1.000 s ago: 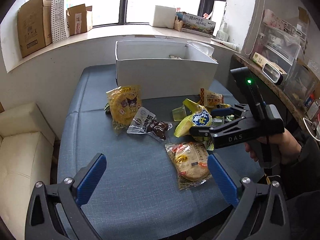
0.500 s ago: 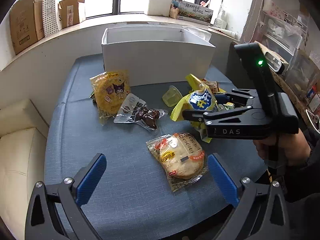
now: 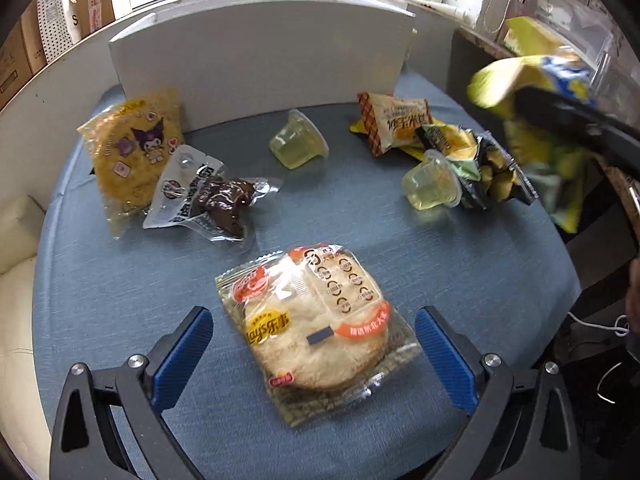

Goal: Organize snacks
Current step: 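Grasp the yellow chip bag with the right gripper while the left grasps the round flatbread pack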

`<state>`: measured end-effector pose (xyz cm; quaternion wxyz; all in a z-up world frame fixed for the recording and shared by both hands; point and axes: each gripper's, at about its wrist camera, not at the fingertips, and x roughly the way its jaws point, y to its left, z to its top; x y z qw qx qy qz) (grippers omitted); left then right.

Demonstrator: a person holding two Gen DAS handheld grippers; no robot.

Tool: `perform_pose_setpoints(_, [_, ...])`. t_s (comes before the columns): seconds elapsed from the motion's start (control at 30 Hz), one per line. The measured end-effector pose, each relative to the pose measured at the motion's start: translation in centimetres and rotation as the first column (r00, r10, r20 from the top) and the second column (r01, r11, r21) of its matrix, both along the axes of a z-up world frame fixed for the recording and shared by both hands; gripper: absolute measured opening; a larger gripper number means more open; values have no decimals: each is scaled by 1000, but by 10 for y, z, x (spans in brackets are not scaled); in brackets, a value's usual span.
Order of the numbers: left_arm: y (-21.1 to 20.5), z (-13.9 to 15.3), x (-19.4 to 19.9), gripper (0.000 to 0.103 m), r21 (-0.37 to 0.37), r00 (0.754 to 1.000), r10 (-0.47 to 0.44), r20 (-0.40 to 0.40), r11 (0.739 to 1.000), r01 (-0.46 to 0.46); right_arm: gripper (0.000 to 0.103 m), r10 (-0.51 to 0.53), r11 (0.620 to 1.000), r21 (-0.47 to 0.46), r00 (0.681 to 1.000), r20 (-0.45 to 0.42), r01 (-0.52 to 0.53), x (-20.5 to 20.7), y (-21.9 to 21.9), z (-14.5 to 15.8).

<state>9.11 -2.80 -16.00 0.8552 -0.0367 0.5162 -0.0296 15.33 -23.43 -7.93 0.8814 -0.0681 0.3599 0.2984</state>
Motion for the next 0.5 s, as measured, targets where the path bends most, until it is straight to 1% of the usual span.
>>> perform_pose_setpoints(0.1, [-3,-8,11,103,37,1000,11,-23,999,-10,68,-33,999,12,999,-7,33,-1,-13,-1])
perform_pose_setpoints(0.2, [-4,-14,19,103,52,998,39,-49,998,-36,68,-52,998,19,998,-29,53,1,-20,-6])
perform_pose_setpoints(0.3, [-6,-13,18,101,65,999,29,-32,998,-27,68,-50,998,25,998,-38,51,0,-21,-9])
perform_pose_setpoints(0.33, [-5,-12,17,97,64,999,34,-26,997,-32,68,-46,999,25,998,-38,47,-2,-21,-10])
perform_pose_setpoints(0.4, [-4,-11,11,91,39,999,38,-16,999,-37,68,-38,999,23,999,-37,39,-4,-18,-11])
perform_pose_setpoints(0.43, [-3,-8,10,79,36,999,42,-11,998,-42,68,-31,999,23,999,-35,32,-5,-17,-10])
perform_pose_setpoints(0.5, [0,-1,5,79,50,999,47,7,998,-48,68,-20,1000,22,999,-32,21,-6,-13,-10])
